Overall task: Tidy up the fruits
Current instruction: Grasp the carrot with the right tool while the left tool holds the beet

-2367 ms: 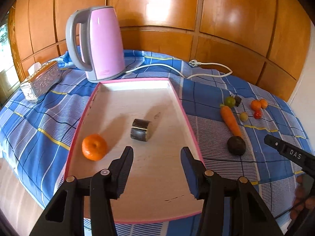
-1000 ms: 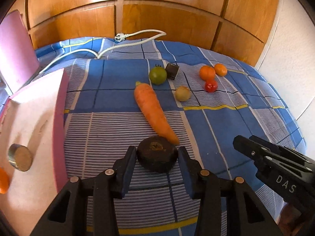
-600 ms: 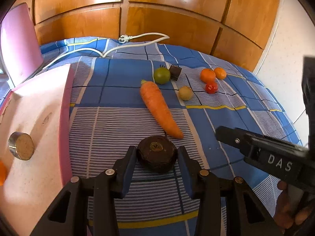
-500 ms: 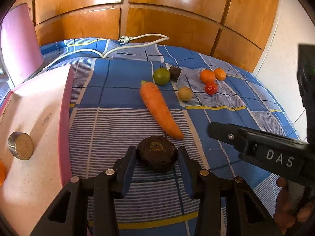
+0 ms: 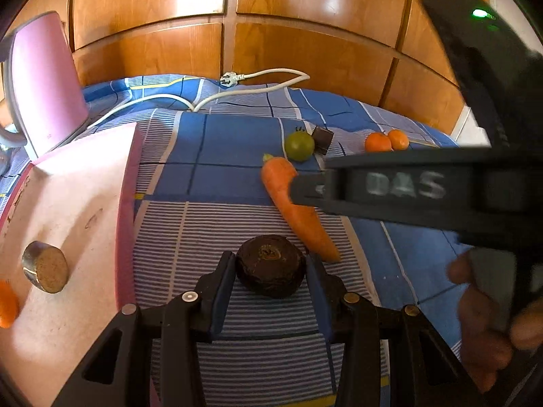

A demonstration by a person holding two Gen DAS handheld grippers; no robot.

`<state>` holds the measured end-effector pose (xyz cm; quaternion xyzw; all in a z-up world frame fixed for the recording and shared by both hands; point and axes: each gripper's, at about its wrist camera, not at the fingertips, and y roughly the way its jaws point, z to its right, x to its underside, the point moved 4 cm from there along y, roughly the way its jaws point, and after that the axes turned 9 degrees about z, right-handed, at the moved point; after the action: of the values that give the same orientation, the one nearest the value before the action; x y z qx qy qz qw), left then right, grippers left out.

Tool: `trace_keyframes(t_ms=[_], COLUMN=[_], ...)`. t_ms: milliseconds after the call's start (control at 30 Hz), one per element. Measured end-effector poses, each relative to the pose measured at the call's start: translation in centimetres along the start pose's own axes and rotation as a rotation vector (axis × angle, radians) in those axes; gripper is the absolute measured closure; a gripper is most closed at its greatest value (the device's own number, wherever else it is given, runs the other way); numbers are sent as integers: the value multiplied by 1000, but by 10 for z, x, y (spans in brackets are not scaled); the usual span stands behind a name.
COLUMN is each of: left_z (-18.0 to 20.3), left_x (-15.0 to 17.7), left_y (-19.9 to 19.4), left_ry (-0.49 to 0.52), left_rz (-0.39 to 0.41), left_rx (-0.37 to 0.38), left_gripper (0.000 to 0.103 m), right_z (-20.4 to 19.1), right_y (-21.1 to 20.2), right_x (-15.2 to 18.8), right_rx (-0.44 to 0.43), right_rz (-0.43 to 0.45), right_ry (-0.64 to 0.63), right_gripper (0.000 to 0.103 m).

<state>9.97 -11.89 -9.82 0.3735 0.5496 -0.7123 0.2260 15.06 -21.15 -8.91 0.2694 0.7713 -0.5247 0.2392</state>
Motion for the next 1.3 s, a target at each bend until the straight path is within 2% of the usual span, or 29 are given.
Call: trace_keyframes(t_ms=[267, 333, 367, 733, 933, 1067, 1300], left_z=[-6, -6, -6, -5, 1, 0, 3], left_x=[-6, -5, -5, -4, 0, 3, 10], left_y=[9, 10, 10, 11, 5, 0, -14], left_ry=[-29, -27, -26, -21, 14, 2, 13], left_rz=[5, 7, 7, -4, -19, -33, -40], left_rx=[-15, -15, -15, -14, -25, -17, -4], left_gripper=[60, 60, 60, 60, 60, 60, 60], right_z=[3, 2, 0, 9, 25, 32, 28], right_y=[35, 37, 36, 3, -25, -29, -34], right_x=[-11, -11, -11, 12, 34, 40, 48], right_rx=[-14, -21, -26, 39, 52, 37, 79], right_rz=[-57, -52, -51, -74, -82, -72, -91], right_ry=[15, 9, -1, -89, -32, 22, 0], right_gripper=[67, 74, 74, 74, 73, 74, 76])
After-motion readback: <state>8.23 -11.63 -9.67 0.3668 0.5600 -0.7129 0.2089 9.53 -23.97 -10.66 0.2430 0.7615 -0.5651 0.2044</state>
